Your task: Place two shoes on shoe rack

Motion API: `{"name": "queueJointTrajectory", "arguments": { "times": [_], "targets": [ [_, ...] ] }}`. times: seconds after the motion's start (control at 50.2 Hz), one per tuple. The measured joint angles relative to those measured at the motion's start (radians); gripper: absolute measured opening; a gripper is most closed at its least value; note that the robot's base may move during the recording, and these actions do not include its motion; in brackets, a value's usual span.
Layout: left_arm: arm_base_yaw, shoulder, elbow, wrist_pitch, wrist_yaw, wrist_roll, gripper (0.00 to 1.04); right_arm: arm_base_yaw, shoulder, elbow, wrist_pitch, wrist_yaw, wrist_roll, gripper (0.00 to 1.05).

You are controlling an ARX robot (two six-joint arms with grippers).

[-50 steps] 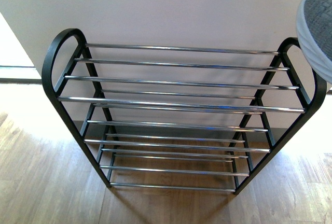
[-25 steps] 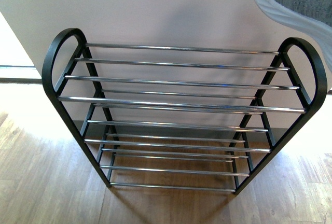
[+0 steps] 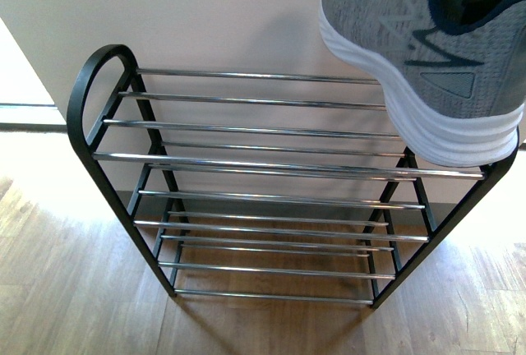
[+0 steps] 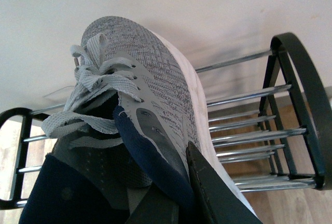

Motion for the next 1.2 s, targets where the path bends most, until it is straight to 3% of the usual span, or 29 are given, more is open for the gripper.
{"name": "queueJointTrajectory", "arguments": {
  "times": [0.299,0.617,1.155,1.195],
  "targets": [
    [0.000,0.000,0.000,0.000,0.000,0.000,0.02,-0.047,0.123,0.042,-0.003,0.031,0.077,0.01],
    [0.000,0.000,0.000,0.000,0.000,0.000,0.02,-0.208,0.262,0.143,-0.049,0.053,0.122,0.01],
    [0.000,0.000,0.000,0.000,0.000,0.000,0.02,-0.222,0.276,0.090,-0.048,0.087,0.196,0.02],
    [0.000,0.000,0.000,0.000,0.000,0.000,0.02,-0.222,0.274,0.086,-0.048,0.080,0.197,0.10]
  ]
}}
